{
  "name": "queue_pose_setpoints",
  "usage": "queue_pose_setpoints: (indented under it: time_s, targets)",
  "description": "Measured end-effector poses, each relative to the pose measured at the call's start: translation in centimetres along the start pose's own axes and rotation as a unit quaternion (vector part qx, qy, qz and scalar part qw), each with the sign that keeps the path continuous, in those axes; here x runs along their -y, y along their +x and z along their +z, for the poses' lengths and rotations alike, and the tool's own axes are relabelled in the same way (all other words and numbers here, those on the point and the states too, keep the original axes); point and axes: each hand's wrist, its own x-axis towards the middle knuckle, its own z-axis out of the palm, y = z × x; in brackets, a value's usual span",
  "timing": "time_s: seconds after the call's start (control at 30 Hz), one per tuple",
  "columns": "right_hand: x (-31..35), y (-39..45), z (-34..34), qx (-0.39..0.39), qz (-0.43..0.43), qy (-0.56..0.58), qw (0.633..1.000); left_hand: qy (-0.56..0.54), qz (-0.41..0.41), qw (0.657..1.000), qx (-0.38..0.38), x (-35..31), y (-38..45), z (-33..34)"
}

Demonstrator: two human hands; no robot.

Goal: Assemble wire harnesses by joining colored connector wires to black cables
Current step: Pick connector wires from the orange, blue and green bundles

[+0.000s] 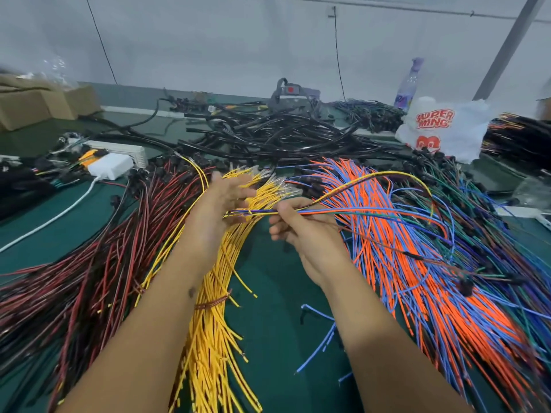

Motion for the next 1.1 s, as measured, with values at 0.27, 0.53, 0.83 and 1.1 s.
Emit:
queue_pose_setpoints:
  time_s: [0.27,0.53,0.83,1.1]
  targets:
    - [0.4,-0.6,0.8,0.053,0.019,-0.006,0.998,-0.193,0.021,0.980,0.041,0.5,-1.1,-0.9]
    - [0.1,-0.7,1.0,0.044,-0.002,-0.049,0.998,-0.139,0.004,0.988,0.061,0.7,-1.4,0.5]
    - [0.1,-0.4,0.0,-0.026,-0.034,-0.067,0.997,-0.095,-0.020,0.994,0.042,1.4,-1.4,0.1]
    - [0.0,-0.2,0.2,-0.022,-0.048,0.029,0.998,-0.249,-0.051,0.967,0.007,1.1,-1.4,-0.2]
